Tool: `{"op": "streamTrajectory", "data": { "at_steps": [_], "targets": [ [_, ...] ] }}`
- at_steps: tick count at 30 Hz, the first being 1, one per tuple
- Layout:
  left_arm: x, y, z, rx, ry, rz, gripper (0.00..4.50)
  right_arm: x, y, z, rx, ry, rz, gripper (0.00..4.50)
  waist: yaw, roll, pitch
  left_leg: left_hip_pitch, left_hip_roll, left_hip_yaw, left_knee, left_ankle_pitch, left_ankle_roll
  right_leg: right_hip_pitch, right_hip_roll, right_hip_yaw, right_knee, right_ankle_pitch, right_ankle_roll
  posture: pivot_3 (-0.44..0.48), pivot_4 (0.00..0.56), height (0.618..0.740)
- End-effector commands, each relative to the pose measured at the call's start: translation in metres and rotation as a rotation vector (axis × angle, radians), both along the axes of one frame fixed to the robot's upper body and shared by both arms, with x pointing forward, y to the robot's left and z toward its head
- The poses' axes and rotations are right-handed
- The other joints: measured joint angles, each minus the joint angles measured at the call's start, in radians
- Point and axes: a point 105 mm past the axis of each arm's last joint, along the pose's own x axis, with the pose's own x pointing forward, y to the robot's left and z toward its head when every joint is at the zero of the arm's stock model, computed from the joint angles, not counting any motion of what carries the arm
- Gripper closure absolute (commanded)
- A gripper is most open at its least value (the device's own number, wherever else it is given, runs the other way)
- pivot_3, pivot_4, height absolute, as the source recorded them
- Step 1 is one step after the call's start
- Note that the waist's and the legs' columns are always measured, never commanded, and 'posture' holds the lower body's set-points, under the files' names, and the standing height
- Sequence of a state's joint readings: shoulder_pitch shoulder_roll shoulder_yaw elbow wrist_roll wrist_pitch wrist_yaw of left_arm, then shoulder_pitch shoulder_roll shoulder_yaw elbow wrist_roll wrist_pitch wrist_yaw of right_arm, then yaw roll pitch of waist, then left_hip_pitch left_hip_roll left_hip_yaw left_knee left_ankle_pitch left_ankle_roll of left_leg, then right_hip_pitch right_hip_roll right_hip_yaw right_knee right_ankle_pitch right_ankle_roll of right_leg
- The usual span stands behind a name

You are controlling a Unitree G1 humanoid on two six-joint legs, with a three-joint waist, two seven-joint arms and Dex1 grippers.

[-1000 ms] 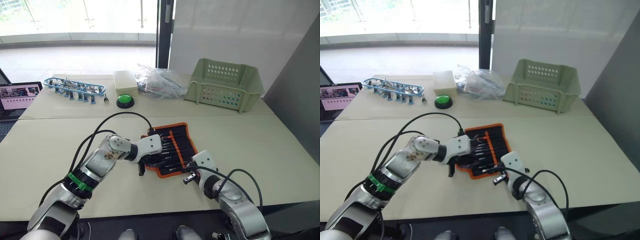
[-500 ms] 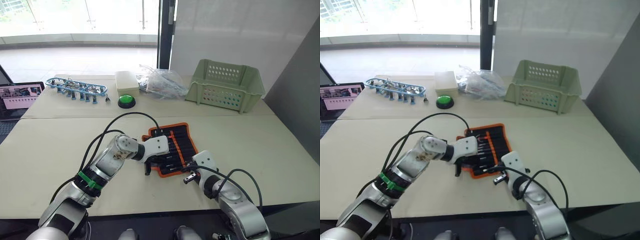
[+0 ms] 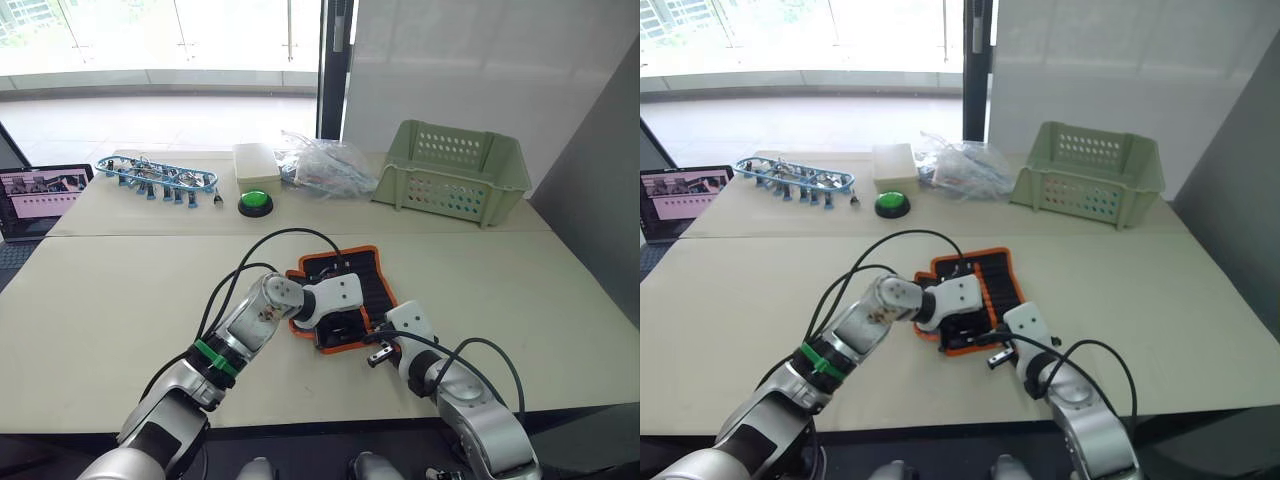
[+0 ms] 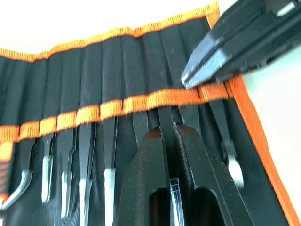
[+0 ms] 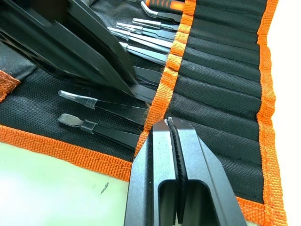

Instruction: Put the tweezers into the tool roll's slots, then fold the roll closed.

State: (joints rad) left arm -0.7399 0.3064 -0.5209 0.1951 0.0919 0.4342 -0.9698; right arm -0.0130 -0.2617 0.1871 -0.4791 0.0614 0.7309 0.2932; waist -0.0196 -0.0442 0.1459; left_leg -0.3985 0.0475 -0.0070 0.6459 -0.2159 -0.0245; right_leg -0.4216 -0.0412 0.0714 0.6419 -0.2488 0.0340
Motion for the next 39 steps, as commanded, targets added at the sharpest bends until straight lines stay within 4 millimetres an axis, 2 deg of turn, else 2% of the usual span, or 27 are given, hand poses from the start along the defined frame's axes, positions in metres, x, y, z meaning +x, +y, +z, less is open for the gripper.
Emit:
{"op": "streamTrajectory", "data": {
  "at_steps": [1,6,10,11,12,17,22,24,25,27,31,33,35,36,39],
  "targets": [
    [-0.005,-0.019,0.006,-0.036,-0.028,-0.054,4.47,-0.012,0.005,-0.032,-0.011,0.152,0.019,4.50,0.001,0.000,0.000,0.000,0.000,0.000,0.000,0.000,0.000,0.000,0.000,0.000,0.000,0.000,0.000,0.000,0.150,0.725],
    [0.002,-0.017,0.006,-0.052,-0.037,-0.026,4.47,-0.012,0.006,-0.032,-0.009,0.151,0.021,4.50,0.002,0.000,0.000,0.001,0.000,0.000,0.001,0.000,0.000,0.001,0.000,0.000,0.000,0.000,0.000,0.000,0.150,0.725],
    [0.002,-0.011,0.017,-0.086,-0.043,-0.020,4.47,-0.011,0.006,-0.032,-0.009,0.150,0.021,4.50,0.002,0.000,0.000,0.001,0.000,0.000,0.001,0.000,0.000,0.001,0.000,0.000,0.001,0.000,0.000,0.000,0.150,0.725],
    [0.003,-0.008,0.021,-0.099,-0.045,-0.012,3.69,-0.011,0.005,-0.032,-0.010,0.150,0.021,4.50,0.002,0.000,0.000,0.001,0.000,0.000,0.001,0.000,0.000,0.001,0.000,0.000,0.001,0.000,0.000,0.000,0.150,0.725],
    [0.003,-0.005,0.026,-0.114,-0.044,-0.008,3.47,-0.012,0.005,-0.032,-0.010,0.150,0.021,4.50,0.001,0.000,0.000,0.001,0.000,0.000,0.001,0.000,0.000,0.001,0.000,0.000,0.001,0.000,0.000,0.000,0.150,0.725],
    [-0.004,0.026,0.060,-0.206,-0.034,0.018,1.78,-0.011,0.004,-0.032,-0.012,0.149,0.020,4.50,-0.012,0.000,0.000,0.001,0.001,0.000,0.001,0.000,0.000,0.000,0.001,0.001,0.002,0.000,0.000,0.000,0.150,0.725],
    [-0.017,0.071,0.082,-0.310,-0.003,0.086,0.11,-0.010,0.004,-0.029,-0.013,0.136,0.032,4.50,-0.021,0.001,0.000,0.002,0.001,-0.001,0.000,0.000,0.000,0.001,0.001,0.000,0.002,0.000,0.000,0.000,0.150,0.725],
    [-0.025,0.096,0.083,-0.350,0.003,0.137,0.03,-0.010,0.004,-0.027,-0.016,0.126,0.041,4.50,-0.027,0.001,0.000,0.002,0.001,-0.001,0.000,0.000,0.000,0.001,0.001,0.001,0.002,0.000,0.000,0.000,0.150,0.725],
    [-0.029,0.116,0.075,-0.329,0.015,0.196,0.03,-0.008,0.004,-0.024,-0.016,0.110,0.045,4.50,-0.027,0.001,0.000,0.002,0.001,0.000,0.000,0.000,0.000,0.001,0.001,0.001,0.002,0.000,0.000,0.000,0.150,0.725],
    [-0.037,0.139,0.064,-0.298,0.000,0.254,0.03,-0.005,0.004,-0.018,-0.015,0.076,0.058,4.50,-0.031,0.001,0.000,0.004,0.002,0.000,-0.001,0.000,0.000,0.001,0.001,0.001,0.002,-0.001,-0.002,0.000,0.150,0.725],
    [-0.044,0.171,0.082,-0.477,-0.201,0.377,0.03,-0.002,0.013,0.012,0.026,-0.078,0.144,4.50,-0.015,-0.001,0.001,0.004,0.002,0.000,-0.002,0.000,0.000,0.001,0.001,0.000,0.003,-0.002,-0.003,0.000,0.150,0.725],
    [-0.052,0.182,0.077,-0.491,-0.194,0.429,0.03,-0.003,0.017,0.030,0.055,-0.156,0.187,4.50,-0.012,-0.003,0.002,0.003,0.002,0.000,-0.001,0.000,0.000,0.000,0.000,-0.001,0.003,-0.001,-0.003,0.000,0.150,0.725],
    [-0.070,0.191,0.066,-0.481,-0.162,0.420,0.03,-0.006,0.022,0.051,0.062,-0.249,0.246,4.50,-0.016,-0.001,0.003,0.004,0.002,0.001,0.000,0.000,0.000,0.000,0.000,0.000,0.003,-0.001,-0.003,0.000,0.150,0.725],
    [-0.079,0.193,0.061,-0.478,-0.140,0.412,0.00,-0.009,0.025,0.058,0.067,-0.279,0.278,3.96,-0.021,0.000,0.004,0.004,0.002,0.002,-0.001,0.000,0.000,0.000,-0.001,0.000,0.003,-0.001,-0.003,0.000,0.150,0.725],
    [-0.094,0.198,0.051,-0.481,-0.090,0.416,0.00,-0.019,0.036,0.069,0.048,-0.333,0.386,2.97,-0.022,0.000,0.004,0.003,0.002,0.003,-0.002,0.000,0.000,-0.001,-0.001,0.000,0.003,-0.002,-0.004,0.000,0.150,0.725]
  ]
}}
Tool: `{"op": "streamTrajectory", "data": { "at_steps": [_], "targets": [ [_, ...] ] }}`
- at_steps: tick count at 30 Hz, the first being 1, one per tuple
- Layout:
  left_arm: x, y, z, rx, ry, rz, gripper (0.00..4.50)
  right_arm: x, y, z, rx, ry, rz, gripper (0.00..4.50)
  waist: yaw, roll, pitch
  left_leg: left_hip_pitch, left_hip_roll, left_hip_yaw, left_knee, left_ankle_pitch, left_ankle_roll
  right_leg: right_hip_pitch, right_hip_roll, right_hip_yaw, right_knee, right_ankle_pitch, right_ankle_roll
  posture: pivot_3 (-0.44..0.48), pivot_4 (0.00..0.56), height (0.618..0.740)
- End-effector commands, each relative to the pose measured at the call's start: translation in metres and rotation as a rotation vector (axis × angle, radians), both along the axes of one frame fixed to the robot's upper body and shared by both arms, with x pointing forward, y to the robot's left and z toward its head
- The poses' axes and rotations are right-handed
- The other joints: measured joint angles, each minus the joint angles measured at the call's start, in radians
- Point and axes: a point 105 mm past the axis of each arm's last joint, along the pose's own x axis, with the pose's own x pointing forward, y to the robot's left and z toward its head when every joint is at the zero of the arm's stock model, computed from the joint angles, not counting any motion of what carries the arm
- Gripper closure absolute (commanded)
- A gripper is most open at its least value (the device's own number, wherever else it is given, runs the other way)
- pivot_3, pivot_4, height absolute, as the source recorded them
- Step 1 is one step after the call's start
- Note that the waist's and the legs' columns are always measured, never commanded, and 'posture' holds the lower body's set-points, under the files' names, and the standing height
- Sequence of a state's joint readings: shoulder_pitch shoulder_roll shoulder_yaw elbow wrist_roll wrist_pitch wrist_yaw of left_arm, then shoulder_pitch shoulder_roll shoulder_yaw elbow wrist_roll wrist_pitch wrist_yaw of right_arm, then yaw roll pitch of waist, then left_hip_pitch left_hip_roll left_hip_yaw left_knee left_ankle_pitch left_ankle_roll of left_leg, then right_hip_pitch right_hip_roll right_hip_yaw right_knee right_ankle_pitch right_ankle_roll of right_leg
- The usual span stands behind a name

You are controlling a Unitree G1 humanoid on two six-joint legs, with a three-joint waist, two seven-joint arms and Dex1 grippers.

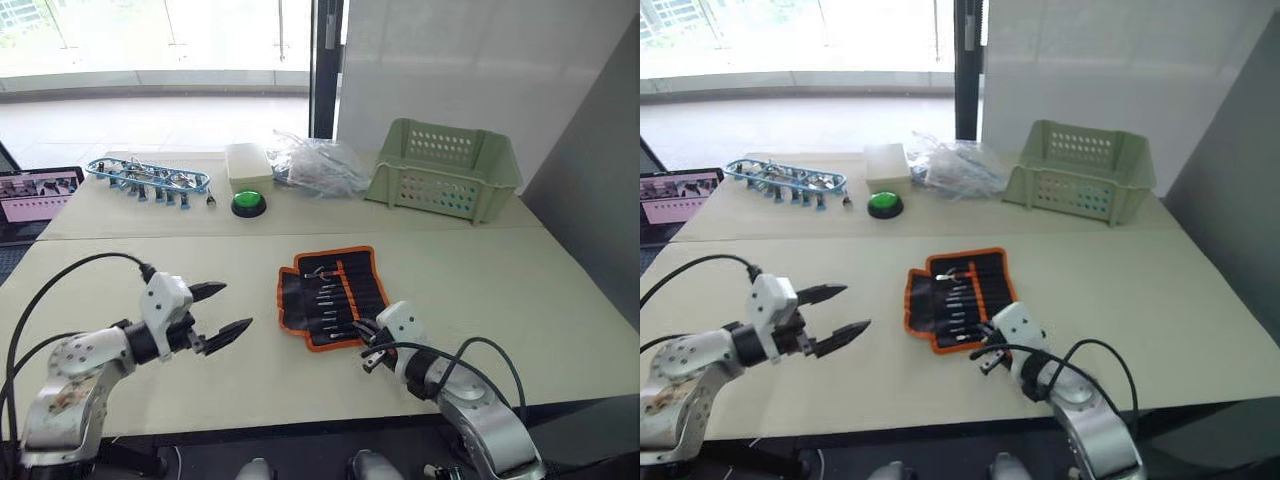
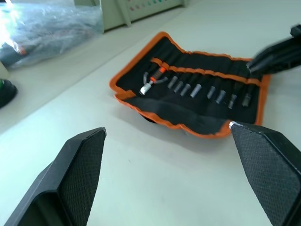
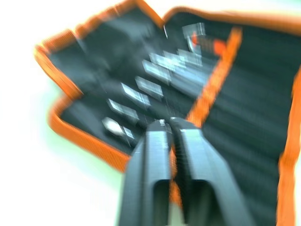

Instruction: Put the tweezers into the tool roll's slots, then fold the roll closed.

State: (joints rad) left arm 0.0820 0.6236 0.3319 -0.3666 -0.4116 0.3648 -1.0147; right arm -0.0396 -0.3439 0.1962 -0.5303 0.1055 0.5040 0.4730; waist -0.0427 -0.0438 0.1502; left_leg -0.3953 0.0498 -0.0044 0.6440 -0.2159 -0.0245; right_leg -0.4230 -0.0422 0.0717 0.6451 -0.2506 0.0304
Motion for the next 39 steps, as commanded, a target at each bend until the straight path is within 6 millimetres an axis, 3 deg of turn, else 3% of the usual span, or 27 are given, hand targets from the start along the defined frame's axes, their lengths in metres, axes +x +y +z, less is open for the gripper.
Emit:
{"op": "streamTrajectory", "data": {
  "at_steps": [1,6,9,14,19,26,29,39],
  "targets": [
    [-0.013,0.000,0.011,0.008,-0.052,-0.042,0.00,-0.014,0.019,0.025,-0.002,-0.120,0.149,2.64,0.002,0.000,0.000,0.000,0.000,0.000,0.000,0.000,0.000,0.000,0.000,-0.001,0.000,0.000,0.000,0.000,0.150,0.725],
    [-0.023,0.004,0.009,-0.015,-0.043,-0.036,0.00,-0.024,0.048,0.031,-0.029,-0.177,0.299,0.89,0.004,0.000,0.001,0.000,0.000,0.000,0.000,0.000,0.000,0.000,0.000,-0.001,0.000,-0.001,-0.002,0.000,0.150,0.725],
    [-0.031,0.007,0.012,-0.029,-0.045,-0.041,0.00,-0.015,0.072,0.015,-0.114,-0.205,0.311,0.03,0.001,-0.001,0.000,0.001,0.000,0.000,0.000,0.000,0.000,0.000,0.000,0.000,0.000,-0.003,-0.006,0.000,0.150,0.725],
    [-0.037,0.014,0.016,0.004,-0.050,-0.030,0.00,-0.016,0.098,-0.002,-0.230,-0.238,0.353,0.03,0.001,-0.001,0.001,0.001,0.001,0.001,-0.001,0.000,0.000,-0.001,0.000,-0.001,0.001,-0.003,-0.006,0.000,0.150,0.725],
    [-0.038,0.011,0.017,-0.003,-0.032,-0.018,0.00,0.005,0.097,-0.014,-0.395,-0.339,0.212,0.03,0.005,-0.002,0.001,0.000,0.000,0.001,0.000,0.000,0.000,-0.001,-0.001,-0.001,0.000,-0.003,-0.006,0.000,0.150,0.725],
    [-0.040,0.012,0.011,0.014,-0.018,-0.003,0.00,0.015,0.097,-0.012,-0.376,-0.355,0.131,0.03,0.001,-0.002,0.001,0.001,0.001,0.001,0.000,0.000,0.000,-0.002,0.000,-0.001,0.001,-0.003,-0.006,0.000,0.150,0.725],
    [-0.037,0.010,0.012,0.002,-0.024,-0.007,0.00,0.014,0.100,-0.009,-0.354,-0.360,0.130,0.78,0.001,-0.002,0.001,0.001,0.001,0.001,0.000,0.000,0.000,-0.001,0.000,-0.001,0.001,-0.003,-0.006,0.000,0.150,0.725],
    [-0.030,0.011,0.012,0.009,-0.043,0.004,0.00,0.016,0.094,-0.006,-0.338,-0.359,0.113,4.21,0.000,-0.002,0.001,0.001,0.001,0.001,0.000,0.000,0.000,-0.001,0.000,-0.002,0.001,-0.002,-0.005,0.000,0.150,0.725]
  ]
}}
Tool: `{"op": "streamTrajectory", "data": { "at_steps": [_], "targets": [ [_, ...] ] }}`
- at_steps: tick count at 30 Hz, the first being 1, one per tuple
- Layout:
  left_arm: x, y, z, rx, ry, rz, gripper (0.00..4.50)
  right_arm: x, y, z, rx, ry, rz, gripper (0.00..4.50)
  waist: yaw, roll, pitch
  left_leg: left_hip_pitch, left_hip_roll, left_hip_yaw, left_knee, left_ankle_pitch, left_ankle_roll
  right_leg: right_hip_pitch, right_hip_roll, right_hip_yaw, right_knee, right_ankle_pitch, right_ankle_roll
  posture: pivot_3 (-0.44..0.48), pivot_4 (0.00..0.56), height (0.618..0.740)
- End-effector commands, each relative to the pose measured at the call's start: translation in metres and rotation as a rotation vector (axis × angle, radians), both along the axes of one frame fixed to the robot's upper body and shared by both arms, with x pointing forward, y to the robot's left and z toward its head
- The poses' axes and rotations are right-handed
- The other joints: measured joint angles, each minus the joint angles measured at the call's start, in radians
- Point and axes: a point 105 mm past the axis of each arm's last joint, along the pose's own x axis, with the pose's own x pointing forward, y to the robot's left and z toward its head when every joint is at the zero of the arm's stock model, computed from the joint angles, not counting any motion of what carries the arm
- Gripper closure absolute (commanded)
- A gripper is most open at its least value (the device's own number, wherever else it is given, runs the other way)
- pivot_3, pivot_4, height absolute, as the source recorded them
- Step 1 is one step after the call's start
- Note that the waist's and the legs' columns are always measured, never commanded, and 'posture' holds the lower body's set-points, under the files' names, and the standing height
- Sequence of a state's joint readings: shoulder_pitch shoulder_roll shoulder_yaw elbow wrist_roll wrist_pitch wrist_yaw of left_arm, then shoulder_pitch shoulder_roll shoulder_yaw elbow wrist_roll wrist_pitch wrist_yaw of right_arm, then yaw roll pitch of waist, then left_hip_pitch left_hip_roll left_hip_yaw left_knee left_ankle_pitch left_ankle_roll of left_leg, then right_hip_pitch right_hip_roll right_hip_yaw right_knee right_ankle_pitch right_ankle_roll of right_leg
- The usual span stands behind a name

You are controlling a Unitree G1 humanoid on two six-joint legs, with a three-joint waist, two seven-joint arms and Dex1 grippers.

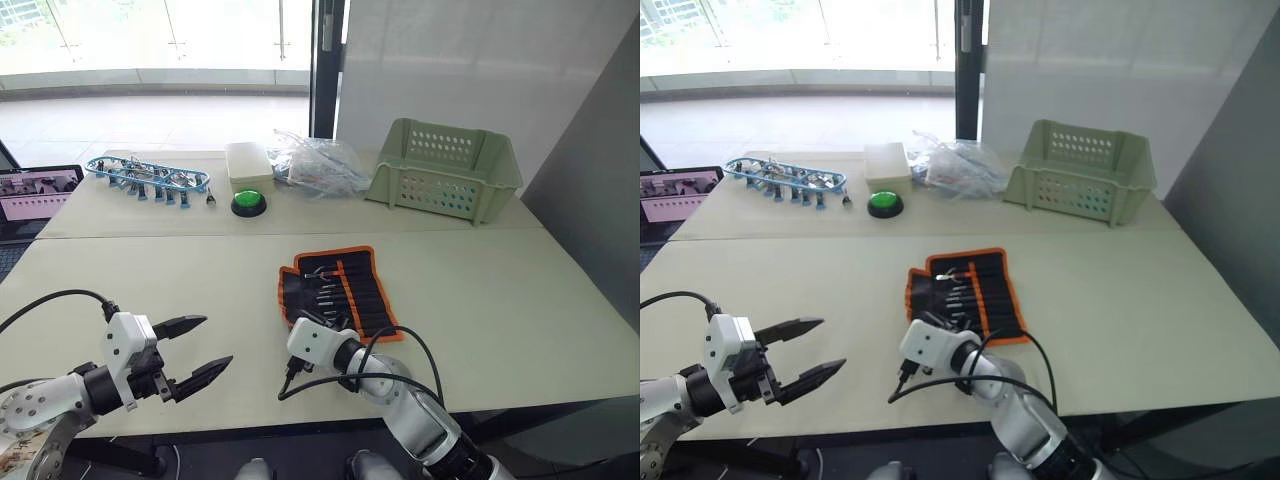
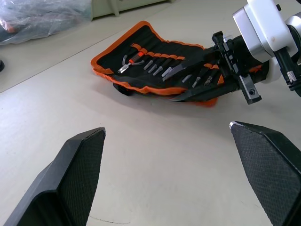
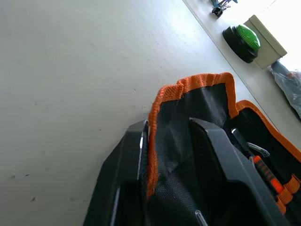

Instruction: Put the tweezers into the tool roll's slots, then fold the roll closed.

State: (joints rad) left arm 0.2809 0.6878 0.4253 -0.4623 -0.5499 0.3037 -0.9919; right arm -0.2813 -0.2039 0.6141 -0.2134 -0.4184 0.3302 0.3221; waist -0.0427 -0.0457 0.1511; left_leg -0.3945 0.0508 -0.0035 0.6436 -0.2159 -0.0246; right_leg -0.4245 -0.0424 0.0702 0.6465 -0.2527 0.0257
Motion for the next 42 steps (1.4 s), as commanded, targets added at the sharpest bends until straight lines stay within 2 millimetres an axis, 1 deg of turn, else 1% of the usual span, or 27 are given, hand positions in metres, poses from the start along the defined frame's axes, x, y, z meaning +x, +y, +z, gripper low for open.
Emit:
{"op": "streamTrajectory", "data": {
  "at_steps": [1,5,7,8,10,12,14,15,18,21,24,27,34,37,42],
  "targets": [
    [0.002,-0.001,0.005,0.022,-0.039,-0.010,0.00,-0.003,0.000,0.015,0.056,-0.037,0.009,4.47,0.000,0.000,0.000,0.000,0.000,0.000,0.000,0.000,0.000,0.000,0.000,0.000,0.000,0.000,0.000,0.000,0.150,0.725],
    [0.009,0.000,0.003,0.043,-0.061,-0.001,0.00,-0.010,-0.003,0.018,0.146,0.027,0.067,4.47,0.001,0.000,0.000,0.000,0.000,0.000,0.000,0.000,0.000,0.000,0.000,0.000,0.000,0.000,0.000,0.000,0.150,0.725],
    [0.013,0.000,0.002,0.069,-0.080,-0.011,0.00,-0.018,-0.007,0.022,0.199,0.061,0.143,4.47,0.003,0.000,0.000,0.000,0.000,0.000,0.000,0.000,0.000,0.001,0.000,0.000,0.000,0.000,0.000,0.000,0.150,0.725],
    [0.015,0.000,0.001,0.074,-0.088,-0.018,0.00,-0.026,-0.009,0.023,0.196,0.064,0.211,4.47,0.002,0.000,0.000,0.000,0.000,0.000,0.000,0.000,0.000,0.001,0.000,0.000,0.000,0.000,0.000,0.000,0.150,0.725],
    [0.018,-0.002,-0.001,0.077,-0.088,-0.045,0.00,-0.038,-0.015,0.024,0.171,0.050,0.302,4.47,0.002,0.000,0.000,0.000,-0.001,0.000,0.000,0.000,0.000,0.001,0.000,0.000,-0.001,0.000,0.000,0.000,0.150,0.725],
    [0.024,-0.004,-0.006,0.115,-0.098,-0.062,0.00,-0.043,-0.021,0.020,0.131,0.034,0.356,4.47,0.001,0.000,0.000,0.000,-0.001,0.000,0.000,0.000,0.000,0.001,0.000,0.000,-0.001,0.000,0.001,0.000,0.150,0.725],
    [0.030,-0.010,-0.015,0.179,-0.101,-0.112,0.00,-0.048,-0.029,0.010,0.041,0.003,0.415,4.47,0.001,0.000,0.000,0.000,0.000,0.000,0.000,0.000,0.000,0.001,0.000,0.000,0.000,0.001,0.002,0.000,0.150,0.725],
    [0.031,-0.016,-0.016,0.187,-0.116,-0.160,0.00,-0.050,-0.034,0.006,0.011,-0.004,0.439,4.47,0.002,0.000,0.000,0.001,0.000,0.000,0.000,0.000,0.000,0.001,0.001,0.000,0.000,0.001,0.002,0.000,0.150,0.725],
    [0.044,-0.028,-0.015,0.177,-0.140,-0.262,0.00,-0.051,-0.049,0.002,-0.043,-0.027,0.495,4.47,0.003,-0.001,0.001,0.001,-0.001,0.000,0.000,0.000,0.000,0.002,0.001,0.000,0.000,0.001,0.002,0.000,0.150,0.725],
    [0.055,-0.033,-0.019,0.211,-0.146,-0.356,0.00,-0.050,-0.062,0.002,-0.081,-0.048,0.524,4.47,0.008,-0.001,0.001,0.001,-0.001,0.000,0.001,0.000,0.000,0.002,0.001,0.000,0.000,0.001,0.002,0.000,0.150,0.725],
    [0.066,-0.036,-0.021,0.231,-0.156,-0.439,0.00,-0.048,-0.071,0.002,-0.110,-0.055,0.547,4.47,0.004,-0.001,0.001,0.001,-0.001,0.000,0.001,0.000,0.000,0.003,0.001,0.001,0.000,0.001,0.002,0.000,0.150,0.725],
    [0.080,-0.046,-0.023,0.271,-0.175,-0.546,0.00,-0.046,-0.083,0.004,-0.153,-0.068,0.562,4.47,0.011,-0.001,0.002,0.001,-0.002,0.000,0.001,0.000,0.000,0.002,0.001,0.001,0.000,0.001,0.002,0.000,0.150,0.725],
    [0.103,-0.062,-0.021,0.310,-0.214,-0.670,0.00,-0.045,-0.089,0.008,-0.178,-0.093,0.555,4.47,0.026,-0.001,0.002,-0.001,-0.002,0.000,0.002,0.000,0.000,0.002,0.002,0.002,0.000,0.002,0.003,0.000,0.150,0.725],
    [0.105,-0.068,-0.023,0.323,-0.205,-0.723,0.00,-0.043,-0.089,0.010,-0.178,-0.100,0.543,4.47,0.028,-0.001,0.002,-0.002,-0.002,0.000,0.003,0.000,0.000,0.002,0.002,0.002,0.000,0.002,0.004,0.000,0.150,0.725],
    [0.115,-0.083,-0.029,0.350,-0.239,-0.751,0.00,-0.045,-0.090,0.009,-0.186,-0.110,0.529,4.47,0.029,-0.001,0.002,-0.002,-0.002,-0.001,0.004,0.000,0.000,0.002,0.002,0.002,0.000,0.002,0.004,0.000,0.150,0.725]
  ]
}}
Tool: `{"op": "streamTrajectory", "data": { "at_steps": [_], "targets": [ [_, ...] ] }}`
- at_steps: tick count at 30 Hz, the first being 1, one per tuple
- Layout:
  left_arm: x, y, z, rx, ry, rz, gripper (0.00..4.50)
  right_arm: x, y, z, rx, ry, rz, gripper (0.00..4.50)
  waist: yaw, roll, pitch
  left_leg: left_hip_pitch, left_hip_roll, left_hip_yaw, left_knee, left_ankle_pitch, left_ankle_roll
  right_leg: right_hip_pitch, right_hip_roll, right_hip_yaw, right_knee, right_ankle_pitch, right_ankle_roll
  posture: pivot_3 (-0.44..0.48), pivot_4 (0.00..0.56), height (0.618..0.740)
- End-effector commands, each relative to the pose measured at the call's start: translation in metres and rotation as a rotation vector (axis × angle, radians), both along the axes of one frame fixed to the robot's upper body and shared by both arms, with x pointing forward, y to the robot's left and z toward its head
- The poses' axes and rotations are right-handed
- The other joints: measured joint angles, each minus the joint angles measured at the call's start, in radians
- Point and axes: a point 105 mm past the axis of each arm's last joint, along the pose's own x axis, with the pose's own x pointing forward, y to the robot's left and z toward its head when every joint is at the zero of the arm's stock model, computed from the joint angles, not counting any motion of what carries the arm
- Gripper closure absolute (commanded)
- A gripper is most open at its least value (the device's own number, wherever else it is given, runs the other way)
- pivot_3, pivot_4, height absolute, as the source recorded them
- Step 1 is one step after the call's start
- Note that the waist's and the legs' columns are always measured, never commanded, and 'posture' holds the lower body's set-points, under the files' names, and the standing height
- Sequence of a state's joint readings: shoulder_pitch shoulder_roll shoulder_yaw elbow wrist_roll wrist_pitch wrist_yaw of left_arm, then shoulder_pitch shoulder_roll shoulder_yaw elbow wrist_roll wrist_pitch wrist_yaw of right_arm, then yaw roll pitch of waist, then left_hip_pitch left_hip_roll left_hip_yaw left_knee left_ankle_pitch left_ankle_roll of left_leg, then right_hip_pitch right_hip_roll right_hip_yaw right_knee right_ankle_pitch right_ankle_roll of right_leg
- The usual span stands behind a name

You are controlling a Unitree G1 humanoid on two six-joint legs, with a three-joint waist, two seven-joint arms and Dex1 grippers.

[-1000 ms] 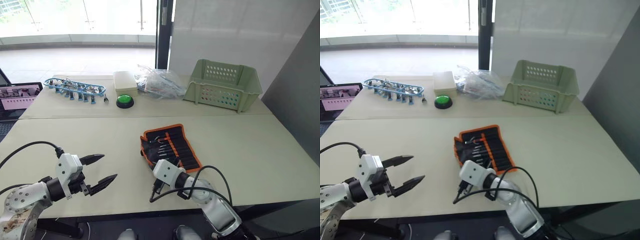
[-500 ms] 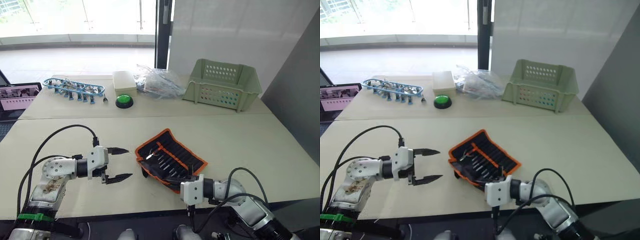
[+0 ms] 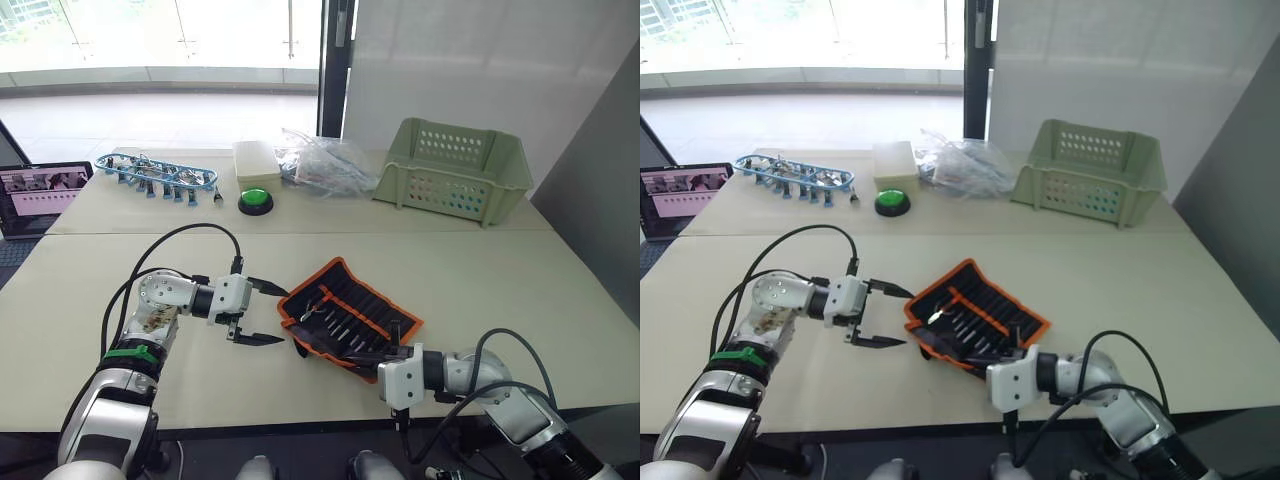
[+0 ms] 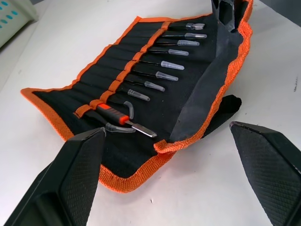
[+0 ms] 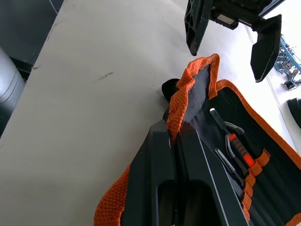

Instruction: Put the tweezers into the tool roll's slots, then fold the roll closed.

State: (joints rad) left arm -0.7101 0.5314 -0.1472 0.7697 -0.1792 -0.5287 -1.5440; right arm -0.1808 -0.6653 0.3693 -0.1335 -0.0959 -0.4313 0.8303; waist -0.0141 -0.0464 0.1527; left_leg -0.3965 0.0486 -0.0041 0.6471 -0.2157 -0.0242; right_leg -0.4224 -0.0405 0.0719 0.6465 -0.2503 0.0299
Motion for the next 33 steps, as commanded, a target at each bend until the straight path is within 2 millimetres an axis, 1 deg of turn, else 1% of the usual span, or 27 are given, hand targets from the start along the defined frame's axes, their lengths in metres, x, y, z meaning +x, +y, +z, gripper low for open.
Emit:
{"op": "streamTrajectory", "data": {
  "at_steps": [1,4,10,14,15,19,23,26,29,31,33],
  "targets": [
    [0.004,-0.008,-0.001,0.020,-0.053,-0.033,0.00,0.000,0.000,0.013,0.028,-0.054,-0.006,4.47,0.000,0.000,0.000,0.000,0.000,0.000,0.000,0.000,0.000,0.000,0.000,0.000,0.000,0.000,0.000,0.000,0.150,0.725],
    [0.005,-0.012,-0.005,0.019,-0.063,-0.041,0.84,0.000,0.000,0.014,0.034,-0.055,-0.014,4.50,-0.001,0.000,0.000,-0.001,0.000,0.000,0.001,0.000,0.000,0.000,0.000,0.000,0.000,0.000,0.000,0.000,0.150,0.725],
    [0.005,-0.011,-0.008,0.018,-0.061,-0.046,2.82,0.000,0.001,0.015,0.040,-0.059,-0.021,4.50,-0.001,0.000,0.000,-0.001,0.000,0.000,0.001,0.000,0.000,0.000,0.000,0.000,0.000,0.001,0.000,0.000,0.150,0.725],
    [0.004,-0.003,-0.008,0.033,-0.053,-0.043,4.19,0.000,0.001,0.015,0.041,-0.058,-0.024,4.50,0.000,0.000,0.000,-0.001,0.000,-0.001,0.002,0.000,0.000,0.000,0.000,0.000,0.000,0.001,0.001,0.000,0.150,0.725],
    [0.003,-0.001,-0.008,0.036,-0.052,-0.044,4.46,0.001,0.002,0.015,0.043,-0.058,-0.025,4.50,0.000,0.000,0.000,-0.001,0.000,-0.001,0.002,0.000,0.000,0.000,0.000,0.000,0.000,0.001,0.001,0.000,0.150,0.725],
    [-0.002,0.005,-0.007,0.040,-0.051,-0.052,4.46,0.005,0.002,0.015,0.053,-0.062,-0.039,4.50,-0.003,0.000,0.000,-0.001,0.000,-0.001,0.002,0.000,0.000,0.000,0.000,0.000,0.001,0.001,0.001,0.000,0.150,0.725],
    [-0.011,0.013,-0.005,0.049,-0.051,-0.054,4.46,0.015,-0.003,0.014,0.045,-0.076,-0.079,4.50,-0.006,0.000,0.000,-0.001,0.000,-0.001,0.002,0.000,0.000,0.000,0.000,0.000,0.001,0.001,0.000,0.000,0.150,0.725],
    [-0.028,0.020,-0.002,0.066,-0.039,-0.060,4.46,0.029,-0.009,0.016,0.029,-0.108,-0.120,4.50,-0.012,0.000,0.000,-0.001,0.000,-0.001,0.002,0.000,0.000,0.000,0.000,0.000,0.001,0.002,-0.001,0.000,0.150,0.725],
    [-0.046,0.021,0.000,0.063,0.010,-0.038,4.46,0.039,-0.009,0.019,0.020,-0.138,-0.132,4.50,-0.013,0.000,0.000,0.000,0.001,-0.001,0.002,0.000,0.000,0.000,0.000,0.000,0.002,0.004,-0.004,0.000,0.150,0.725],
    [-0.060,0.016,0.002,0.030,0.062,-0.013,4.46,0.042,-0.007,0.015,-0.025,-0.166,-0.119,4.50,-0.014,0.001,0.000,0.000,0.001,-0.001,0.002,0.000,0.000,0.000,0.000,0.000,0.002,0.004,-0.004,0.000,0.150,0.725],
    [-0.067,0.007,0.010,-0.049,0.123,0.033,4.46,0.046,-0.007,0.010,-0.066,-0.186,-0.112,4.50,-0.016,0.001,0.000,0.000,0.001,-0.001,0.002,0.000,0.000,0.000,0.000,0.000,0.002,0.004,-0.004,0.000,0.150,0.725]
  ]
}}
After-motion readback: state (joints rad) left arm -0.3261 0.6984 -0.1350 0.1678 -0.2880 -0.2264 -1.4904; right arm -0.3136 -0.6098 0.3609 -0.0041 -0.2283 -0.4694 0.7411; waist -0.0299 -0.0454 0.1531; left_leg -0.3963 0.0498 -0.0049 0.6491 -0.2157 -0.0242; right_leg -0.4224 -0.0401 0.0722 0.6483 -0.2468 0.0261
